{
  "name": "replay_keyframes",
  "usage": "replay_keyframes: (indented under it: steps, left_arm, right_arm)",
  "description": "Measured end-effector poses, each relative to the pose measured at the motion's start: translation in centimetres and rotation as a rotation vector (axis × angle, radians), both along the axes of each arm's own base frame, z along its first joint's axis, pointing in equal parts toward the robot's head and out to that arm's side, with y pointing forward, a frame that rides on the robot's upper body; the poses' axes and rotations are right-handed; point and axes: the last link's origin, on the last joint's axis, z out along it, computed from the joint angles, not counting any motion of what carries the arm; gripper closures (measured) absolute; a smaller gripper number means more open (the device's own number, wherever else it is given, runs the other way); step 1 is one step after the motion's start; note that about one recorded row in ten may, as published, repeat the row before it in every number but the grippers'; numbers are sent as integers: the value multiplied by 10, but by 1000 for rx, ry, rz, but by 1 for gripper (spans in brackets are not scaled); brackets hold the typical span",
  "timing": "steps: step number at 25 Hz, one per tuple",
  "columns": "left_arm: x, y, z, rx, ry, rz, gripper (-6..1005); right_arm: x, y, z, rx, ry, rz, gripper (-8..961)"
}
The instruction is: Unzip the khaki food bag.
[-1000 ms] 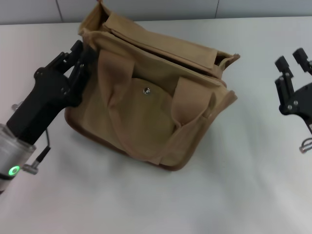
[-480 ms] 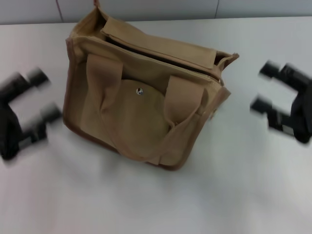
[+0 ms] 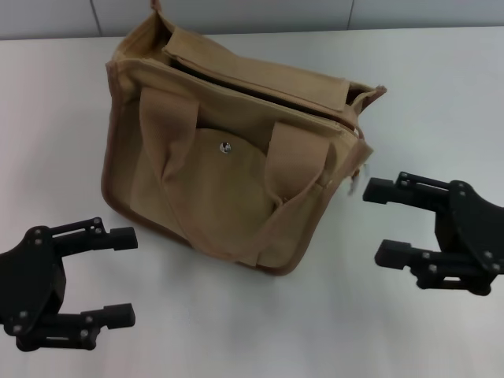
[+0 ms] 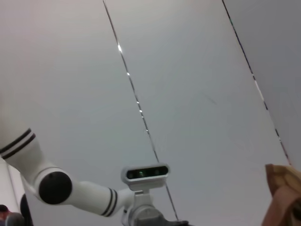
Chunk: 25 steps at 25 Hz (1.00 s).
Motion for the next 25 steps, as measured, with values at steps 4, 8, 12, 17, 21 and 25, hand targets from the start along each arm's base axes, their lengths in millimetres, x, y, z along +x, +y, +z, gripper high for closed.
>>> replay_keyframes:
  steps: [4,8,12,17,21,25]
  left_arm:
    - [3,5,2,-23,11,0,167]
    - [3,7,3,-22,13,-1,167]
    - [5,9,3,-20,11,-7,167]
    - [9,12,2,-24,10,-21,167]
    - [10,14,1,-29,9,-24,167]
    - [11,15,1,-31,9,-26,167]
  right_arm:
    - [-5,-1,-2,-8,15,22,135]
    - [-7,1,-2,-11,14,36,125]
    - [-11,4,-3,-16,12,54,121]
    - [-16,7,-4,-33,2,82,122]
    - [-18,8,-5,-38,-3,96,122]
    - [-20,10,-5,-41,-12,113,122]
